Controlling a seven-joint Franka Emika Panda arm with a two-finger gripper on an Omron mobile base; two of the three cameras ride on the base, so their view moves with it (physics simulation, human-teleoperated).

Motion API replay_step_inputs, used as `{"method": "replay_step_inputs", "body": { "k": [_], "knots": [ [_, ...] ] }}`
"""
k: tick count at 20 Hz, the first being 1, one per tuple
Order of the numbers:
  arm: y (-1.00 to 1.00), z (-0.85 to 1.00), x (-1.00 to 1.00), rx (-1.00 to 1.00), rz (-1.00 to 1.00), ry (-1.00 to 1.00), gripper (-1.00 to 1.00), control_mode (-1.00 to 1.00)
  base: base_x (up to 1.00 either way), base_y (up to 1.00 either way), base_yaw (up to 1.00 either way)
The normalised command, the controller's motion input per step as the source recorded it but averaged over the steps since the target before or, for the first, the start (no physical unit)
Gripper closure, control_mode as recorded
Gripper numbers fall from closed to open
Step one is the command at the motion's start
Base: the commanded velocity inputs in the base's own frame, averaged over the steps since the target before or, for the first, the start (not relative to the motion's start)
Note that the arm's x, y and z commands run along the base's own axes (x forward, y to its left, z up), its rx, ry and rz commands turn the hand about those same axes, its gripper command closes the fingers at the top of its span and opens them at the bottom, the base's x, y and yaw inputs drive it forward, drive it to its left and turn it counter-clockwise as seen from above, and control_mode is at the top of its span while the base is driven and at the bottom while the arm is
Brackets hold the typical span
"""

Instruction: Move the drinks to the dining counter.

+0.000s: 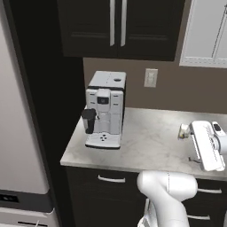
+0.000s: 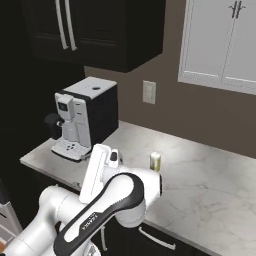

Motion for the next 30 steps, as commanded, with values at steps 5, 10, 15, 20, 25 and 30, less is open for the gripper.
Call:
{"method": "replay_step_inputs", "body": {
  "k": [5, 10, 15, 20, 25, 30],
  "knots": [
    [0.00, 0.00, 0.00, 0.00, 0.00, 0.00, -1.00, 1.00, 0.03, 0.00, 0.00],
    [0.00, 0.00, 0.00, 0.00, 0.00, 0.00, -1.00, 1.00, 0.00, 0.00, 0.00],
    [-0.27, 0.00, 0.03, 0.00, -0.07, 0.06, -1.00, -1.00, 0.00, 0.00, 0.00],
    [-0.46, 0.00, 0.16, 0.00, -0.12, 0.16, -1.00, -1.00, 0.00, 0.00, 0.00],
    [-0.36, 0.04, 0.12, -0.10, -0.13, 0.27, -1.00, -1.00, 0.00, 0.00, 0.00],
    [-0.14, 0.10, 0.01, -0.30, -0.20, 0.23, -1.00, -1.00, 0.00, 0.00, 0.00]
  ]
}}
